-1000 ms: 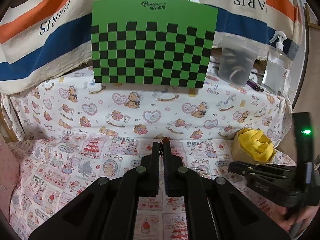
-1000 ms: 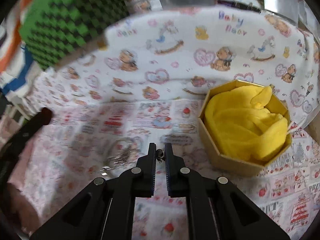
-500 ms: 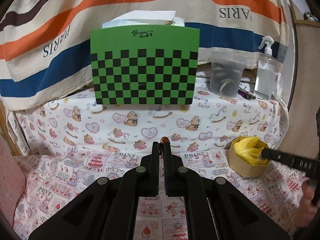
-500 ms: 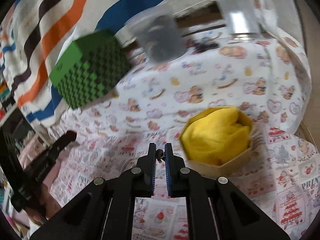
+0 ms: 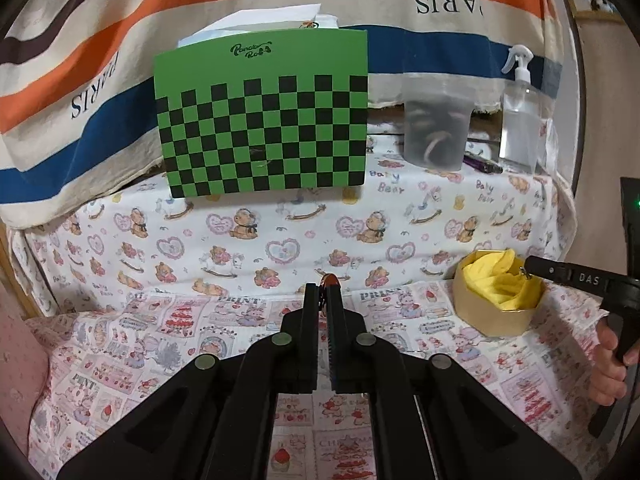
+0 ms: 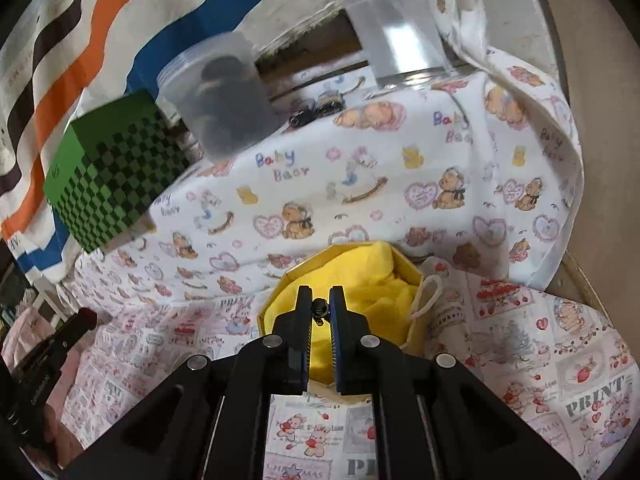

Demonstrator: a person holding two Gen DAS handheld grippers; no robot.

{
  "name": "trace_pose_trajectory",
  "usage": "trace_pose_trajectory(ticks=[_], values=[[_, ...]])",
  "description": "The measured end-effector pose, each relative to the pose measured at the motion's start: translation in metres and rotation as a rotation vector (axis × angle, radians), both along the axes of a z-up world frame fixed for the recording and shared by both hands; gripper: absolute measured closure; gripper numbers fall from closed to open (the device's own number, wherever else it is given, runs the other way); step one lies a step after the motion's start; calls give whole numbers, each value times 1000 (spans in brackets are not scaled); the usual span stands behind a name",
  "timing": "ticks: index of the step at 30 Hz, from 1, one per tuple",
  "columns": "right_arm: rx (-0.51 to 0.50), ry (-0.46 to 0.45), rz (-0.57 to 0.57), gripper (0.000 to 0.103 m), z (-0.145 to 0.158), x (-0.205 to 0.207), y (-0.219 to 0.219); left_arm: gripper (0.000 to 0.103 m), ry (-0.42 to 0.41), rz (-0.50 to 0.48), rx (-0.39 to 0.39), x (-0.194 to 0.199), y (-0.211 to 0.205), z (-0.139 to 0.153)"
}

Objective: Organize jewelry
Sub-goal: 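Carry the heart charm with the right gripper into the yellow-lined box and release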

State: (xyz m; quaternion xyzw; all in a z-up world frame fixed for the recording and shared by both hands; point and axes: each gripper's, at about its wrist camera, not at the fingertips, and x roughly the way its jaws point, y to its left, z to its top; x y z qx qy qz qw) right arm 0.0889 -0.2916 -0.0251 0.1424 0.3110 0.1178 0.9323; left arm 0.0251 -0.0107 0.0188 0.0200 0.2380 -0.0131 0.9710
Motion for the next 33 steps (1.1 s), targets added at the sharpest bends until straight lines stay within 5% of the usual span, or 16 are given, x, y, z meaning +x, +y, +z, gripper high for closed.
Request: trace_pose_trajectory(ticks=[6, 9, 15, 20, 23, 33], values=[[1, 20, 13, 91, -2, 1, 0, 100, 9, 1, 2, 0, -8, 6], [92, 35, -15, 67, -1, 1, -15, 100, 11, -15, -15, 0, -14, 12], [196, 23, -98, 42, 9, -7, -48, 100, 50, -117, -119, 16, -33, 21], [236, 43, -149, 37, 8, -9, -69, 100, 113, -198, -154, 41, -66, 23], [173, 87, -234, 33, 7, -7, -79, 100, 180, -278, -204, 53, -89, 25], [174, 139, -253, 29, -7, 0, -86, 100, 273, -316, -127, 89, -157, 4]])
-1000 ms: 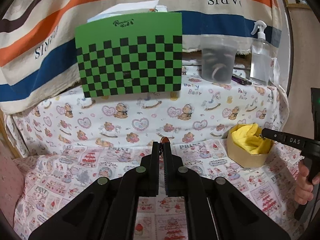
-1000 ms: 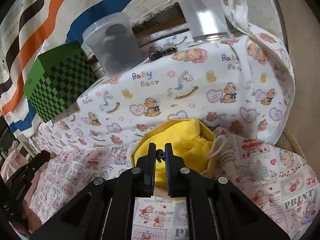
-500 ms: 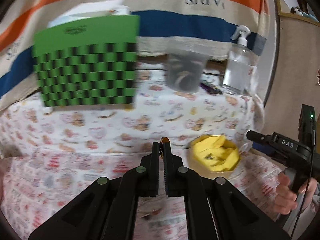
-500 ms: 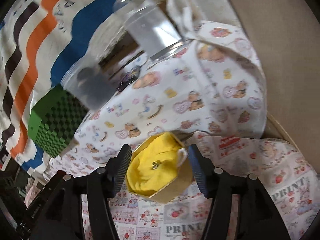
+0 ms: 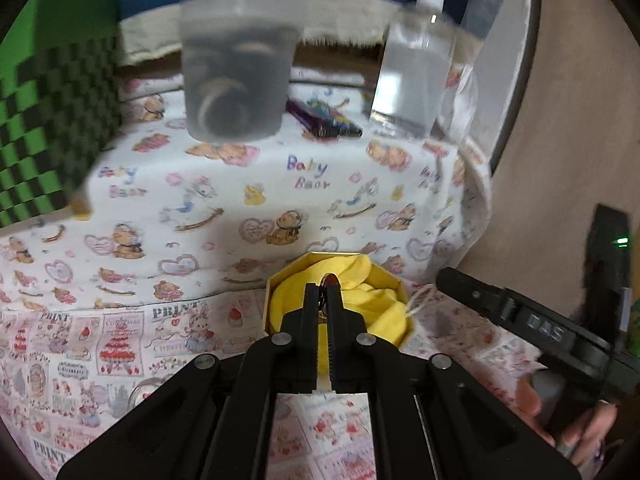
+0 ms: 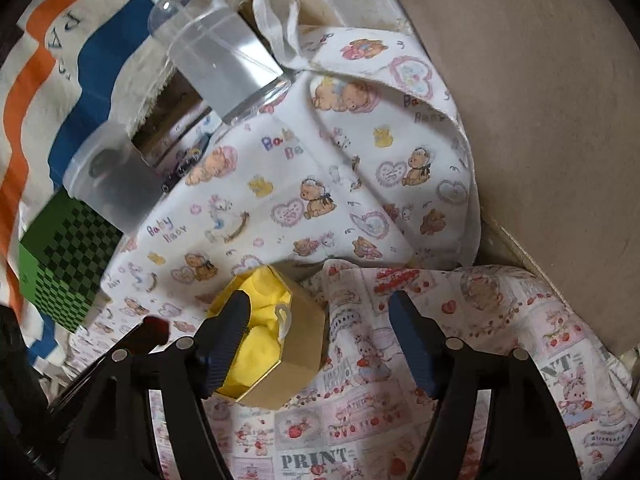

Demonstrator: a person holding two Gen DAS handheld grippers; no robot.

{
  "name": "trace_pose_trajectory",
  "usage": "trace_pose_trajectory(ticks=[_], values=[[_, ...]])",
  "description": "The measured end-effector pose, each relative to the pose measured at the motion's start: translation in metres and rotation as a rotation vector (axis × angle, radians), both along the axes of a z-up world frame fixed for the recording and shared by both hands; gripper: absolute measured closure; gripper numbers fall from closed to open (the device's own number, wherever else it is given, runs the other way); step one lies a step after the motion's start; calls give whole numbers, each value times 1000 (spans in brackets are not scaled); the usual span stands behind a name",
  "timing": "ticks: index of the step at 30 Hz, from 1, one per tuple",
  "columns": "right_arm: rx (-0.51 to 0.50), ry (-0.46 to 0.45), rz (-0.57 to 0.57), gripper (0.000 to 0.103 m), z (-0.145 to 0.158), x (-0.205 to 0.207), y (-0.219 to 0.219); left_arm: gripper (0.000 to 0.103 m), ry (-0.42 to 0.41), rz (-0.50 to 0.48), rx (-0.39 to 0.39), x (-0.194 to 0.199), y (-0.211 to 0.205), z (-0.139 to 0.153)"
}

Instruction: Organize jewelry

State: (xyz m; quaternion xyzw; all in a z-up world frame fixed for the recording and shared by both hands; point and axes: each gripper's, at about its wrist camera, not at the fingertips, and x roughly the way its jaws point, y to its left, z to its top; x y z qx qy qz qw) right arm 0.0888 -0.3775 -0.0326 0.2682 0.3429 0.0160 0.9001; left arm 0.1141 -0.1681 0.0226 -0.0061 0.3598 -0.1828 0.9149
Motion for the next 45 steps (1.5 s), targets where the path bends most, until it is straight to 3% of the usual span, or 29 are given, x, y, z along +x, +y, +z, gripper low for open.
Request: trace_pose_trajectory(ticks=[6, 8, 9, 10, 14, 17, 19, 22, 26, 33, 45], values=[[-4, 7, 22, 29, 0, 2, 7, 97, 24, 14, -51, 12, 1, -13], [-18, -4, 15, 29, 3, -1, 8, 75, 7, 21, -29, 11, 2, -12], [-25, -10, 11, 29, 5, -2, 8, 59, -13, 24, -26, 7, 4, -10], [-36, -17, 7, 29, 7, -3, 9, 53, -41, 32, -24, 2, 9, -7], [-62, -51, 8, 29, 18, -9, 14, 46, -172, 76, 46, -24, 24, 11], [-74, -71, 22, 29, 28, -16, 19, 35, -273, 114, 79, -51, 37, 25], [-79, -90, 33, 29, 37, -21, 22, 24, -350, 147, 69, -74, 49, 31], [-95, -159, 34, 20, 51, -35, 28, 17, -420, 177, 57, -101, 68, 38], [-167, -222, 48, 19, 64, -48, 43, 10, -493, 211, 55, -125, 86, 45], [-194, -265, 96, 15, 69, -59, 65, 1, -585, 240, 83, -148, 109, 45], [-232, -255, 169, 11, 59, -63, 93, 1, -492, 290, 83, -140, 138, 15]])
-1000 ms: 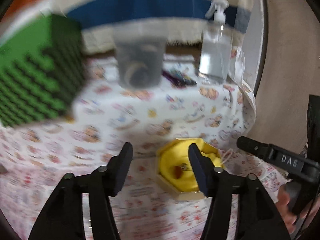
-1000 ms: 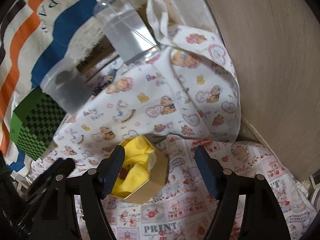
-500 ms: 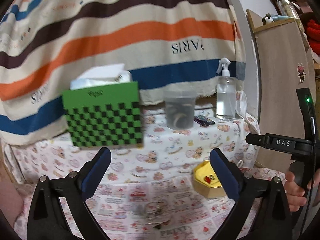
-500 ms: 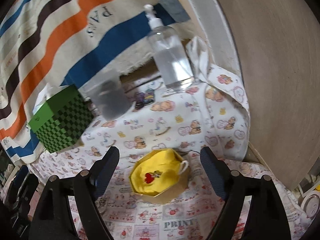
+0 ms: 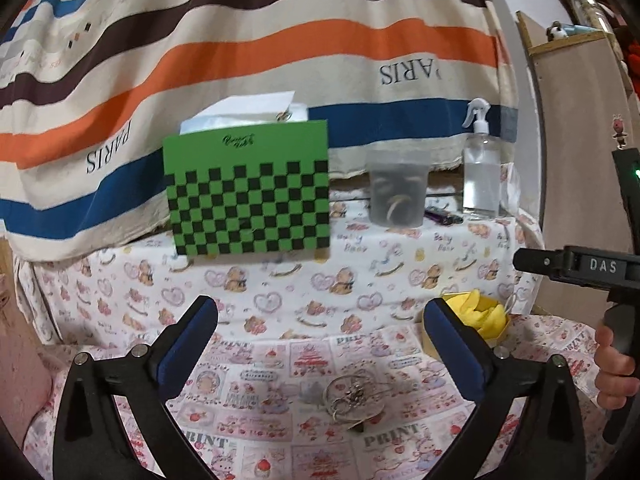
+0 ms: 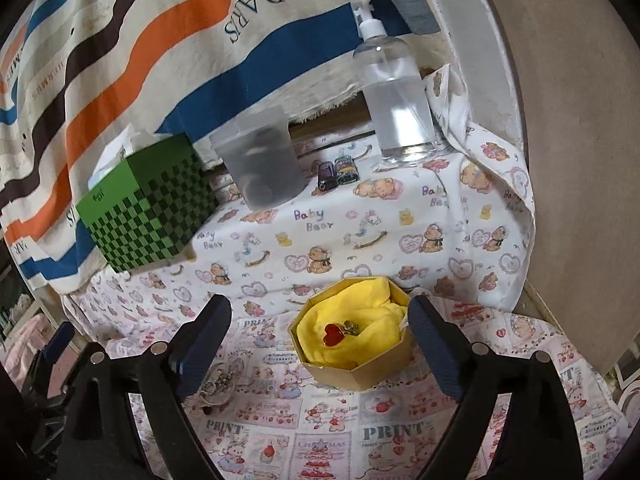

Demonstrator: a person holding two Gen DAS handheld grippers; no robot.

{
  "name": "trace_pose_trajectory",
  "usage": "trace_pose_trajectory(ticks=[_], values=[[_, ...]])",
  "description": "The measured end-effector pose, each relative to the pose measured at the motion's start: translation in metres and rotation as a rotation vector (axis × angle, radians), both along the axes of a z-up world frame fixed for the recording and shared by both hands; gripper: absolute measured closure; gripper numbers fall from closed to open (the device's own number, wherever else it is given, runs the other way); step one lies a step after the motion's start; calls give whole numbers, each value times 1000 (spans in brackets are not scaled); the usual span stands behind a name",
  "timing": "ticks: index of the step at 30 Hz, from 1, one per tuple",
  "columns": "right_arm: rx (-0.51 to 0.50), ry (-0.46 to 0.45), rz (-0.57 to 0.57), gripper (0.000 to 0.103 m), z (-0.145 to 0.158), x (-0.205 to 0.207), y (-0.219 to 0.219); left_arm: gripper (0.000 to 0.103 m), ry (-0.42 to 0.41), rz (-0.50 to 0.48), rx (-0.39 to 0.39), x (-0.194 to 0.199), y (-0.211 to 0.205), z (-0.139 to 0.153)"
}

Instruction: Organize jewelry

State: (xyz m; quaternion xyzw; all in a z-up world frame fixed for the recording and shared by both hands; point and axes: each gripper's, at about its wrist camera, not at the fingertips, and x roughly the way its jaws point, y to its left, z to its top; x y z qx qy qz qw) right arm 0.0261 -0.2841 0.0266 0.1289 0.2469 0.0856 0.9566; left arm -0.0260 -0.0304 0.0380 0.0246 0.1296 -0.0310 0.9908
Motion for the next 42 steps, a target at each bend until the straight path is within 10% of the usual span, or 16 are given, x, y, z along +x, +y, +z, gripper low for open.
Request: trace_pose_trajectory(ticks=[17, 28, 42], values=[[-97, 70, -19, 11, -24, 16, 15, 2, 355, 14, -109, 56, 41, -29], [-155, 111, -19, 11, -31, 22, 24, 72, 718, -195, -250, 83, 28, -72], [-149, 146, -35, 11, -40, 30, 20, 84, 814, -241, -233, 88, 10, -93]])
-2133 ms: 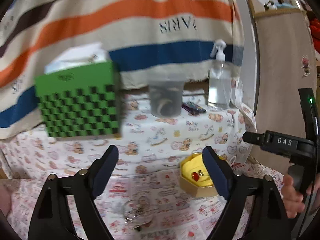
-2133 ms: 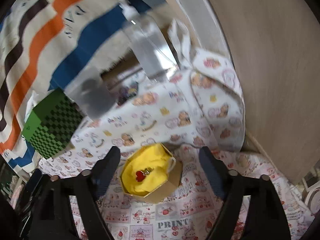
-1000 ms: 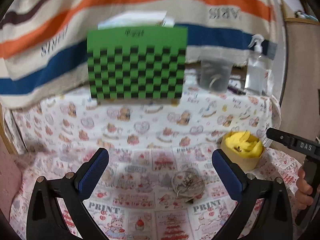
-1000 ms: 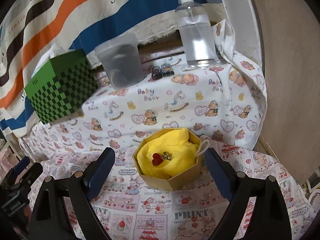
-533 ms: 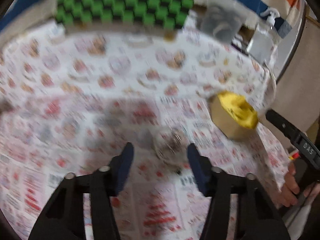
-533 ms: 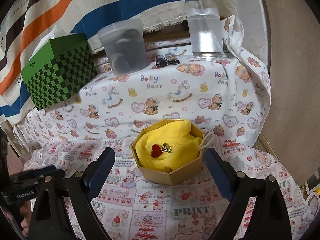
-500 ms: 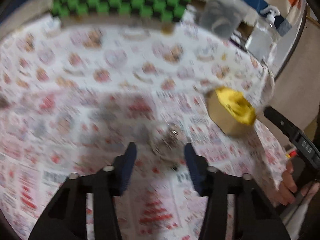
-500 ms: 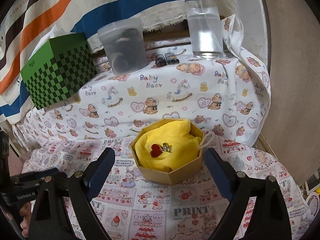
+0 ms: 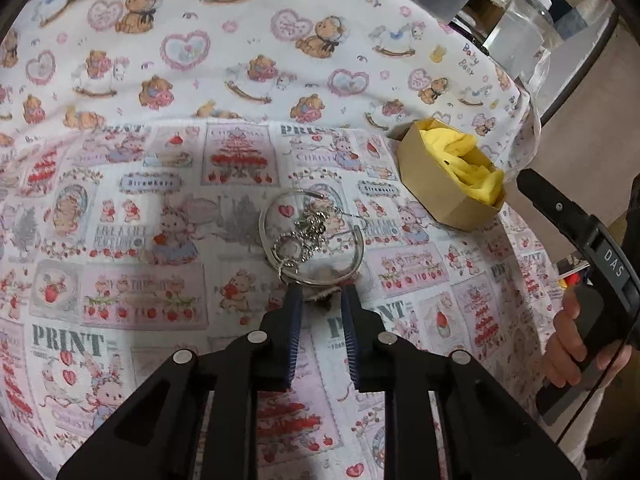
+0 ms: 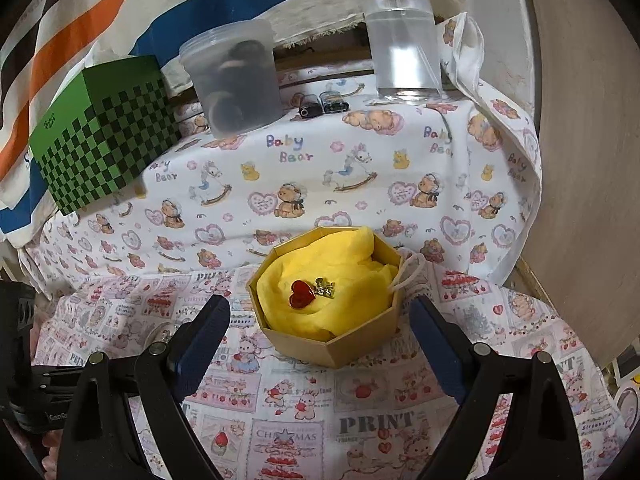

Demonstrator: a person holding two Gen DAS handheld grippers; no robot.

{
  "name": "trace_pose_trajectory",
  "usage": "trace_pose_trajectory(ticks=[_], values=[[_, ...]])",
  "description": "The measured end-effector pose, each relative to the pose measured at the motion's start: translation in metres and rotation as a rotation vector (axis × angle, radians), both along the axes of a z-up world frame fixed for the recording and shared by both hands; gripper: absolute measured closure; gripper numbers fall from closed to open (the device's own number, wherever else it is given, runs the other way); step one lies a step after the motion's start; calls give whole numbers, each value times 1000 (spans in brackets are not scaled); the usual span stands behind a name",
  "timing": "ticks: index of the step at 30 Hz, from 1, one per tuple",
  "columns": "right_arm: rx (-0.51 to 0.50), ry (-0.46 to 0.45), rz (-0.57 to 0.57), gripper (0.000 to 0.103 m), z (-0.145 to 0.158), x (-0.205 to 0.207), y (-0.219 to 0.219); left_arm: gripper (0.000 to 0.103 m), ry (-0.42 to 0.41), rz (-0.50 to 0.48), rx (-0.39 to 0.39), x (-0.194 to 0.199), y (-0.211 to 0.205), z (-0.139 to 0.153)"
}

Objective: Organize jewelry
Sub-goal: 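Lower the left gripper onto the silver jewelry pile and grasp a hoop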

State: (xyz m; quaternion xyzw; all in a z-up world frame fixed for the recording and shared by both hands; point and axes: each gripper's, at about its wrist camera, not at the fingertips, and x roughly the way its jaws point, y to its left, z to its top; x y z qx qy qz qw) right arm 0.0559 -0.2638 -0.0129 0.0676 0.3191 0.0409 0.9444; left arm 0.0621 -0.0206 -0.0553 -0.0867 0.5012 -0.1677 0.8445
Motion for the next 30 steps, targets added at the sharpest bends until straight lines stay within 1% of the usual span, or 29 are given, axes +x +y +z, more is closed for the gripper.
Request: trace_pose_trajectory(ticks=[2, 4, 5, 6, 8, 11, 15, 18, 21, 23, 24, 25, 27, 30], values=[[10, 11, -4, 11, -3, 2, -1, 91, 9, -4, 0, 1, -1, -2], [18, 24, -5, 11, -5, 4, -2, 93, 6, -2, -7, 1, 0, -1], [18, 28, -5, 11, -6, 5, -2, 95, 2, -2, -14, 0, 1, 0], [17, 29, -5, 11, -7, 5, -1, 102, -2, -4, -21, -1, 2, 3], [15, 23, -1, 11, -6, 4, 0, 102, -29, 6, -30, -4, 7, 12], [3, 10, 24, 11, -4, 1, 6, 102, -99, 34, -39, -9, 18, 30], [-17, 0, 61, 11, -4, -3, 16, 102, -141, 81, -71, -11, 36, 44], [-26, 8, 87, 11, -7, -4, 23, 102, -149, 74, -66, -10, 40, 45], [-32, 19, 93, 11, -10, -3, 27, 102, -127, 20, -77, -7, 34, 37], [-38, 23, 96, 11, -11, -3, 28, 95, -141, 3, -36, -8, 25, 33], [-41, 24, 94, 11, -11, -3, 29, 86, -145, -3, -22, -10, 20, 32], [-42, 24, 93, 11, -11, -3, 28, 82, -146, -13, -25, -11, 17, 30], [-38, 24, 92, 11, -10, -3, 27, 82, -142, -22, -30, -11, 11, 27], [-31, 30, 92, 11, -9, -2, 25, 81, -138, -9, 1, -10, 7, 23]])
